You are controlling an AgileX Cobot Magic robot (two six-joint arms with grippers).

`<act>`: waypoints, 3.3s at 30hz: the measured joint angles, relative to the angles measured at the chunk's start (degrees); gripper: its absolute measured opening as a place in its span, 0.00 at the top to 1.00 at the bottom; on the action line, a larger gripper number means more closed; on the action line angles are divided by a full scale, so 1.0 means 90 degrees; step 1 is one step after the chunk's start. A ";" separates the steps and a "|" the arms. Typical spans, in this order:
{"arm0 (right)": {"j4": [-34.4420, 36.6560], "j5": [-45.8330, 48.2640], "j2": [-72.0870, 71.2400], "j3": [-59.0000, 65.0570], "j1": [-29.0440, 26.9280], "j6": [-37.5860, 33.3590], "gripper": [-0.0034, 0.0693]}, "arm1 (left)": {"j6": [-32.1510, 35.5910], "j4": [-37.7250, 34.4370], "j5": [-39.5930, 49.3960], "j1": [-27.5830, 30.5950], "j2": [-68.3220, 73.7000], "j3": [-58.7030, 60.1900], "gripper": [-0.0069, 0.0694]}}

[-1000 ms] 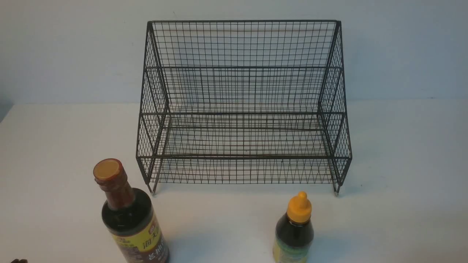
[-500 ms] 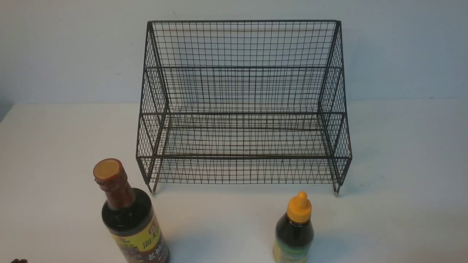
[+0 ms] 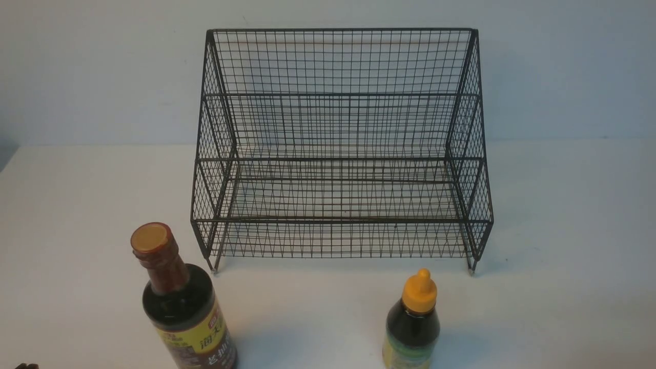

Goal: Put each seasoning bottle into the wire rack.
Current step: Use the right arm to grab the condiment bottle closest to it, then use the right arm to put the condiment bottle back on the shelf

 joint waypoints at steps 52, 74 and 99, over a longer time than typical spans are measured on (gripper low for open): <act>0.4422 0.4847 0.5727 -0.5018 0.0589 -0.2518 0.89 | 0.0000 0.0005 0.0000 0.0000 0.0000 0.0000 0.92; 0.1420 0.2951 0.8982 -0.6489 0.4083 -0.0345 0.20 | 0.0000 0.0012 0.0000 0.0000 0.0000 0.0000 0.92; -0.0274 0.4399 0.8881 -0.8784 0.4083 0.0521 0.54 | 0.0000 0.0006 0.0000 0.0000 0.0000 0.0000 0.92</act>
